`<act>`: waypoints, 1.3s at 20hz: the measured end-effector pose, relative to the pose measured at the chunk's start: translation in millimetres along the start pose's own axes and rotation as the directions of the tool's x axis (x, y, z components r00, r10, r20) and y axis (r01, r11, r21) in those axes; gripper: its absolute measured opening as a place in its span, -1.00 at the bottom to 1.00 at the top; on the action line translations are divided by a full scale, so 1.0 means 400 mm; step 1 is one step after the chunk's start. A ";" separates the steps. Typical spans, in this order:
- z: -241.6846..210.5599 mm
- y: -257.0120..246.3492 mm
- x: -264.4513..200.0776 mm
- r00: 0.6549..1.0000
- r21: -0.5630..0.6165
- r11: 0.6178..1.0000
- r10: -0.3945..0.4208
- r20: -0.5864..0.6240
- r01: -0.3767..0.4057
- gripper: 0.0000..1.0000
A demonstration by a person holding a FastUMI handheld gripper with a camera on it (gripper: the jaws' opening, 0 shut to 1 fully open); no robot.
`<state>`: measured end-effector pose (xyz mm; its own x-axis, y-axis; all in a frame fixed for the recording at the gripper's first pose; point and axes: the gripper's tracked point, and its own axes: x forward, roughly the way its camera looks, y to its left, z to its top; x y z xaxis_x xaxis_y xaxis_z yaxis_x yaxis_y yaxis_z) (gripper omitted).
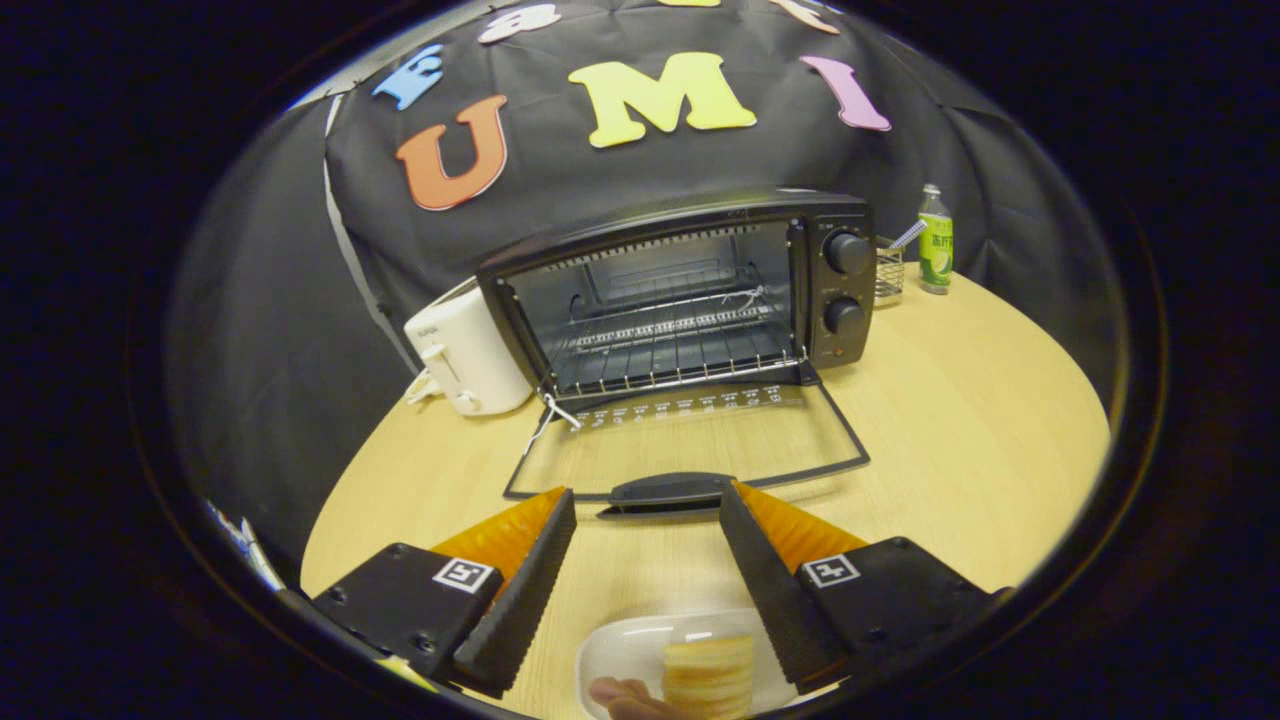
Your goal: Open the toaster oven, put the food inside, and close the toaster oven door.
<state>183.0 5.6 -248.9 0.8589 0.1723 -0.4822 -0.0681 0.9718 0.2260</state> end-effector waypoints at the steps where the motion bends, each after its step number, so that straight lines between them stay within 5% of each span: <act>1: -0.014 -0.006 -0.031 1.000 -0.015 1.000 -0.001 0.003 0.001 0.94; 5: -0.114 -0.074 -0.136 0.996 -0.136 0.987 -0.092 -0.017 0.089 0.94; 10: -0.172 -0.082 -0.214 0.996 -0.230 0.969 -0.093 -0.013 0.088 0.94; 14: -0.217 -0.127 -0.245 0.988 -0.147 0.977 -0.157 -0.008 0.154 0.92; 18: -0.259 -0.110 -0.234 0.995 -0.085 0.992 -0.098 -0.032 0.095 0.85; 21: -0.262 -0.086 -0.238 0.999 -0.112 0.993 -0.046 0.002 0.046 0.84; 26: -0.294 -0.111 -0.225 0.995 -0.149 0.985 -0.095 -0.026 0.090 0.83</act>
<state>49.1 -33.9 -315.0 0.8480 0.0837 -0.5233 -0.0658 0.9964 0.0528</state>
